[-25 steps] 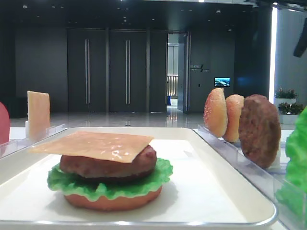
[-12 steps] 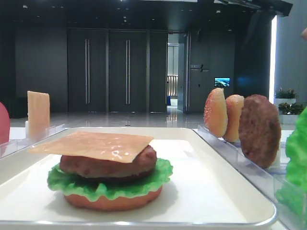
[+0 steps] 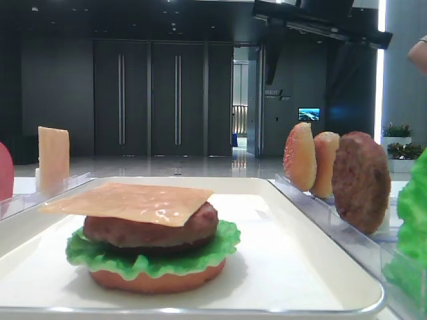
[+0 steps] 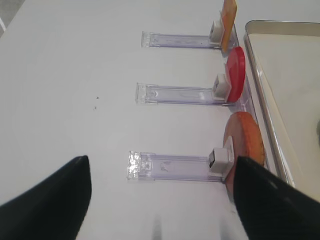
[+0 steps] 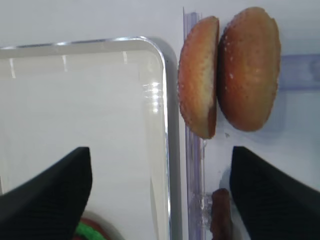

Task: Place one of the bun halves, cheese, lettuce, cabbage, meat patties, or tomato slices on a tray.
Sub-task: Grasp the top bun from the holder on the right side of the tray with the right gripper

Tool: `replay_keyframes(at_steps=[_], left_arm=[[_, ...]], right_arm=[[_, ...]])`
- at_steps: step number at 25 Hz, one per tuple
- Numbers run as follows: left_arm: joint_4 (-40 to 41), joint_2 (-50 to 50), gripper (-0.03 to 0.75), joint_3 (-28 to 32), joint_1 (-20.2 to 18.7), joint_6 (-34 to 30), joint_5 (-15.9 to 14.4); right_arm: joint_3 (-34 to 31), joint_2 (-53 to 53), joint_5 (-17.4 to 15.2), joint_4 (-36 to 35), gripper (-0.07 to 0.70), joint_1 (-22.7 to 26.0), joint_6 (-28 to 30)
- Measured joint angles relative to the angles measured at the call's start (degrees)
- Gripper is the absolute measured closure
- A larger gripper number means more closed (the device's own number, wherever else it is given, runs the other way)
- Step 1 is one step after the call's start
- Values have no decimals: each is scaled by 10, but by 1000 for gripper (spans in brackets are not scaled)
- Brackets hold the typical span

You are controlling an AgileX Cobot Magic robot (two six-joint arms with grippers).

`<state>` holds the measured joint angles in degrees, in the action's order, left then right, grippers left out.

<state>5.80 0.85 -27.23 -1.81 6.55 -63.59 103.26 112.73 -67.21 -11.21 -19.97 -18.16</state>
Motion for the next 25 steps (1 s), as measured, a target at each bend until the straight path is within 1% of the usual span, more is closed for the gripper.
replay_keyframes(at_steps=[5, 9, 17, 25], left_arm=[[0, 0, 24, 0, 0, 0, 0], [0, 0, 24, 0, 0, 0, 0], [0, 0, 24, 0, 0, 0, 0], [0, 0, 24, 0, 0, 0, 0]], right_arm=[[0, 18, 37, 1, 92, 0, 2], [0, 29, 55, 1, 92, 0, 3], [0, 56, 64, -2, 92, 5, 17], [0, 66, 81, -4, 92, 12, 21]])
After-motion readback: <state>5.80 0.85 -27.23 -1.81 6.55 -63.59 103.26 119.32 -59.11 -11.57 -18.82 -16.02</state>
